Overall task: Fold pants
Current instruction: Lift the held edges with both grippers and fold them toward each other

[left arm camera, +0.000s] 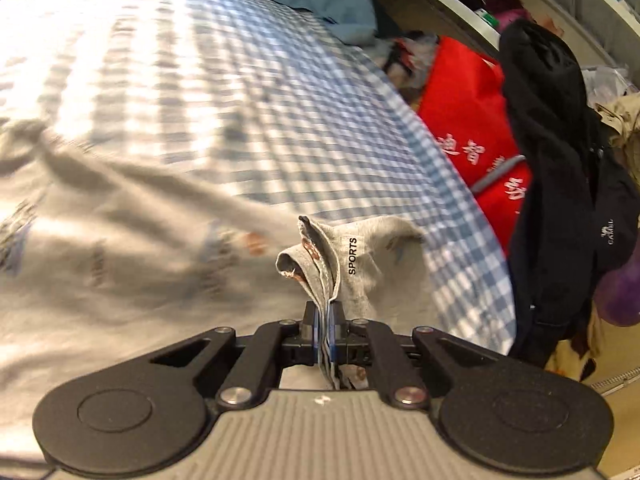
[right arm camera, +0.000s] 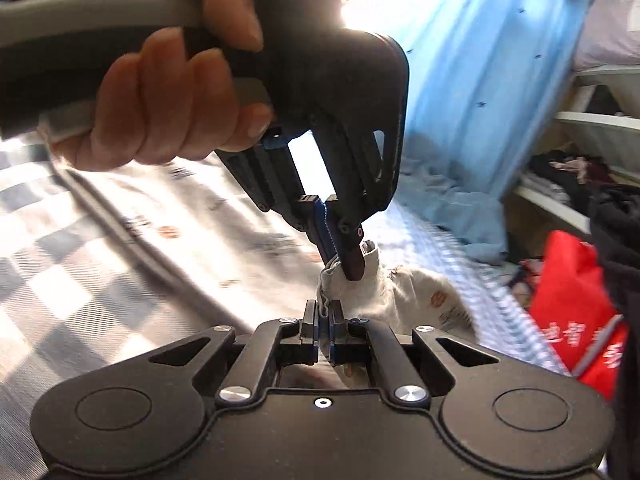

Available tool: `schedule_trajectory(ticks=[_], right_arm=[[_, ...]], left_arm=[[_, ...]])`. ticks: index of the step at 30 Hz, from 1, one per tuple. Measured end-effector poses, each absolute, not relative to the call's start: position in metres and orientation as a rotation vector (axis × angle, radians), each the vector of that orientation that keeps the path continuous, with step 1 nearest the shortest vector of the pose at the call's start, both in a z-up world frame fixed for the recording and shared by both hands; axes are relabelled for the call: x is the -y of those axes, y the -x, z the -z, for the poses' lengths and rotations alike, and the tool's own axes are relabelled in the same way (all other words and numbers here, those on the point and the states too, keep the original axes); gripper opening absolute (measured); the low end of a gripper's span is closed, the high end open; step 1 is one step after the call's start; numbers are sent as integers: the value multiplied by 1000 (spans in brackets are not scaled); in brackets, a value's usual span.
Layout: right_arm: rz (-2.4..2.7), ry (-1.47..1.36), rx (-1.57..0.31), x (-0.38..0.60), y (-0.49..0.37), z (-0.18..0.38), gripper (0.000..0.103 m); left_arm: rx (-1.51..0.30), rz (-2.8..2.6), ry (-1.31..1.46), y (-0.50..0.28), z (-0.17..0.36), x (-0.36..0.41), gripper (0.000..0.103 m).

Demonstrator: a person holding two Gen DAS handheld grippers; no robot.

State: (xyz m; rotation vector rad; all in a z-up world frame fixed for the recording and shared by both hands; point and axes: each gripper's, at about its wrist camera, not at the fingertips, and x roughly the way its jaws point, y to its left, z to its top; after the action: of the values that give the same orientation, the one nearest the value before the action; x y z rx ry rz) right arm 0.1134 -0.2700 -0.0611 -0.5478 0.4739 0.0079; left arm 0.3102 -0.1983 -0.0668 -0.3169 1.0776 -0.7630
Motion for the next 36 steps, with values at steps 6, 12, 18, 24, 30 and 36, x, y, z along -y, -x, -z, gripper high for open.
schedule_trajectory(ticks=[6, 12, 18, 24, 30, 36], right_arm=[[-6, 534, -504, 254, -121, 79, 3], [4, 516, -498, 258, -125, 86, 3], [9, 519, -489, 261, -124, 88, 3], [19, 509, -472, 257, -118, 83, 3], [17, 499, -432, 244, -119, 59, 3], [-43, 479, -377, 205, -119, 34, 3]], left_arm=[[-1047, 771, 315, -311, 93, 178, 4], [-1019, 774, 288, -306, 99, 178, 4], [-1005, 770, 259, -302, 95, 181, 4], [-1004, 768, 244, -302, 83, 180, 4], [-964, 777, 263, -300, 51, 162, 3], [-925, 739, 282, -298, 24, 110, 3]])
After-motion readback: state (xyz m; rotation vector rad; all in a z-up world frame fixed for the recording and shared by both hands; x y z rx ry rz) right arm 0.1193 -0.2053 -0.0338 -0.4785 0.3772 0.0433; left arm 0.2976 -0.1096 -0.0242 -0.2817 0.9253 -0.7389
